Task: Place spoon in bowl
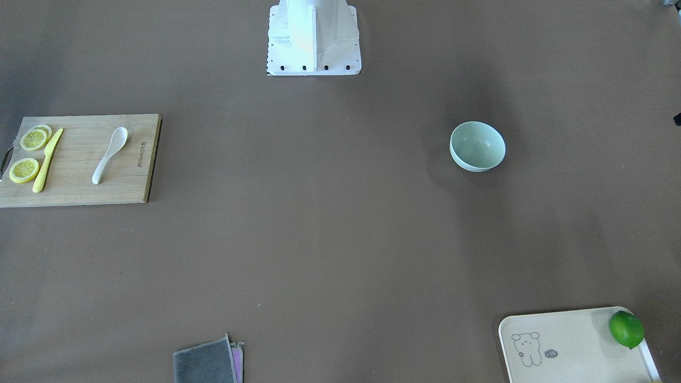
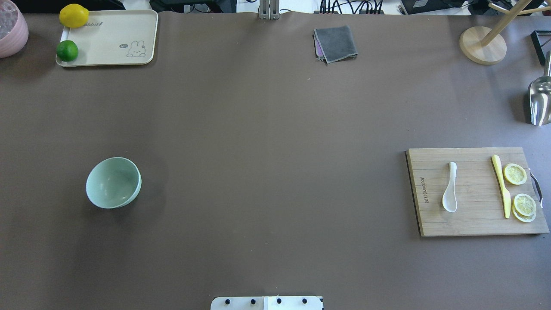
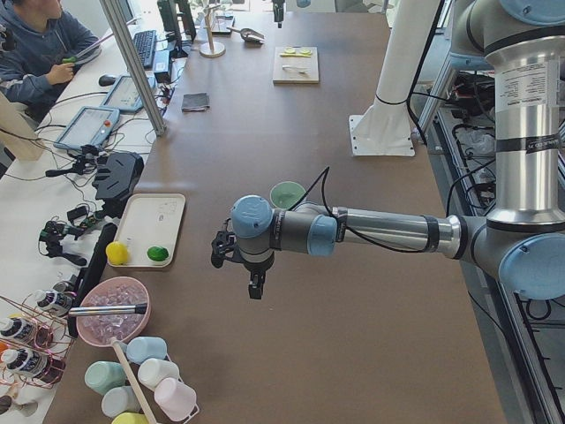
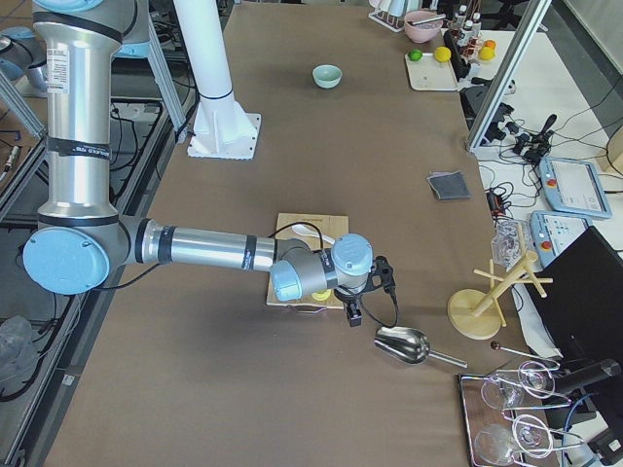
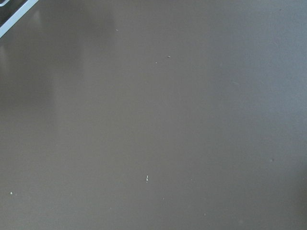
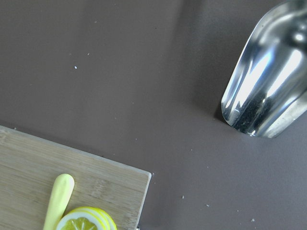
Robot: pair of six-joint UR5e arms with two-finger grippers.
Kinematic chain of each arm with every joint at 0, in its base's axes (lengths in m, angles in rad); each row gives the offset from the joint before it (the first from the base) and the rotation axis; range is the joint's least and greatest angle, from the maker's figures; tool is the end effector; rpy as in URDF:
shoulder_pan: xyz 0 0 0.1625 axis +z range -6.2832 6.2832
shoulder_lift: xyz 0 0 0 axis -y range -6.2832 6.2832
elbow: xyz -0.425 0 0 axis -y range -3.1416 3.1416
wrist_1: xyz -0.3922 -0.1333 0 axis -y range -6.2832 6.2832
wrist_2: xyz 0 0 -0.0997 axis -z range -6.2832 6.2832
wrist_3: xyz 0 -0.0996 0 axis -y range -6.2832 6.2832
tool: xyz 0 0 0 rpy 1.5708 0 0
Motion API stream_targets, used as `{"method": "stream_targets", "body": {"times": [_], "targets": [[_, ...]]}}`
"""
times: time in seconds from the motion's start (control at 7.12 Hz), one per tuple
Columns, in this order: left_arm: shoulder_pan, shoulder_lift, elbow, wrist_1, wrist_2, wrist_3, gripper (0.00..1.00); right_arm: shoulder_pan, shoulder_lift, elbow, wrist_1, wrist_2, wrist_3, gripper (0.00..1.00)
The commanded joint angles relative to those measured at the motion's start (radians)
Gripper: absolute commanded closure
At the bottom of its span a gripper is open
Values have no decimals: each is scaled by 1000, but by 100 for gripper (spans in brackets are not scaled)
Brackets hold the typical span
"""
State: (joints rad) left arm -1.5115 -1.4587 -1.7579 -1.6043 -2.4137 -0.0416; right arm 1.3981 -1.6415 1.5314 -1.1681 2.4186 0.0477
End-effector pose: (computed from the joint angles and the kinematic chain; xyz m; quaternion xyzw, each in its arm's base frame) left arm -0.0322 -0.4525 0.6105 0.0288 0.4105 0.0302 0.9109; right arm -0.0238 -0.4773 0.6639 0.0873 -0.4191 -0.1162 0.8962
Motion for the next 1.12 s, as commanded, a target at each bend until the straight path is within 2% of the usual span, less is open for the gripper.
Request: {"method": "stream_targets", "body": {"times": [0.0,0.56,0.84,0.98], "targets": [[1,4,-15,-2,92,-1,2,46,11,56,-14,7,0,0],[5,-3,-11,6,90,3,2,127,9,74,-172,11,-3,0],[8,3,8,6,88,9,2,119,38,113,-356,-5,-5,0],[16,4,14,4,90,9,2,127,16,114,-379,-12,-14,0]]}}
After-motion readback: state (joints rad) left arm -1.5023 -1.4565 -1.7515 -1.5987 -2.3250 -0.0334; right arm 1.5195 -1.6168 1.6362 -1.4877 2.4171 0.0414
